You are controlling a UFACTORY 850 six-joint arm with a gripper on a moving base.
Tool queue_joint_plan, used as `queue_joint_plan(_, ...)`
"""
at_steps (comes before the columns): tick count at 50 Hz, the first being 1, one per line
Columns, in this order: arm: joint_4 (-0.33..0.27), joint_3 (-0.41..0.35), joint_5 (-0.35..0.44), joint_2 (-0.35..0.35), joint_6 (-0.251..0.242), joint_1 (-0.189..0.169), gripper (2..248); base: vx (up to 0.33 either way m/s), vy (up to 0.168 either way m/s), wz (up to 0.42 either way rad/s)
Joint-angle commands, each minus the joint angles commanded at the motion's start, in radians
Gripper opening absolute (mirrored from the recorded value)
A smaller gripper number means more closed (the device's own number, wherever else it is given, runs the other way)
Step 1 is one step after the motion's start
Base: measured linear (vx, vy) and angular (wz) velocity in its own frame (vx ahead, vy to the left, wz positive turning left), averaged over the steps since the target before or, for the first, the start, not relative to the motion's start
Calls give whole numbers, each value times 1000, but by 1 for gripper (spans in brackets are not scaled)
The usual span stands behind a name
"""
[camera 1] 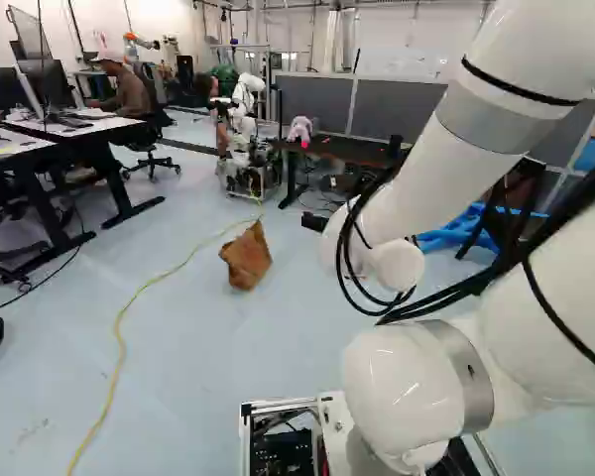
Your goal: Pick up the bag on the ground and place it on the table
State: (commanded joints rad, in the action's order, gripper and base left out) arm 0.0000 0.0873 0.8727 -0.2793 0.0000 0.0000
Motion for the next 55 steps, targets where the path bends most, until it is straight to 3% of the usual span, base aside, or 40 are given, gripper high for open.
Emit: queue_joint_plan(55, 0, 0, 0, 0, 0, 0, 247, 3, 0, 0)
